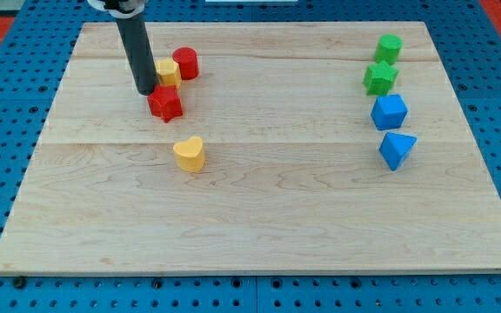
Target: Slide the yellow heart and red star slightly to left
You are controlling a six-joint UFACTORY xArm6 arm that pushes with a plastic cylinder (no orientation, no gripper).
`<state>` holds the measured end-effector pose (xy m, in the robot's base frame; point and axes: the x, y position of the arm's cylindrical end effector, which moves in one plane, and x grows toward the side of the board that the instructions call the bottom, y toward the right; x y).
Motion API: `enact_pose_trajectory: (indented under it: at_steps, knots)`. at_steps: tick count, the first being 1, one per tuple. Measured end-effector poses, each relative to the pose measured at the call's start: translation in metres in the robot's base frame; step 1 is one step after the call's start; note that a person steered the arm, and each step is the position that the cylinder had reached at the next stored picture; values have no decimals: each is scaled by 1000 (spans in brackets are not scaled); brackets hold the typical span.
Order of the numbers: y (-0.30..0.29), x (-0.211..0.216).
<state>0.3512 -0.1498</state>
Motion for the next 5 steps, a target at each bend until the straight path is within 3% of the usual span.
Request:
enact_pose_trajectory:
  at_steps: [2, 3, 4, 5]
  knots:
    - [47, 19]
    - [51, -4]
    - [92, 5]
    - [126, 63]
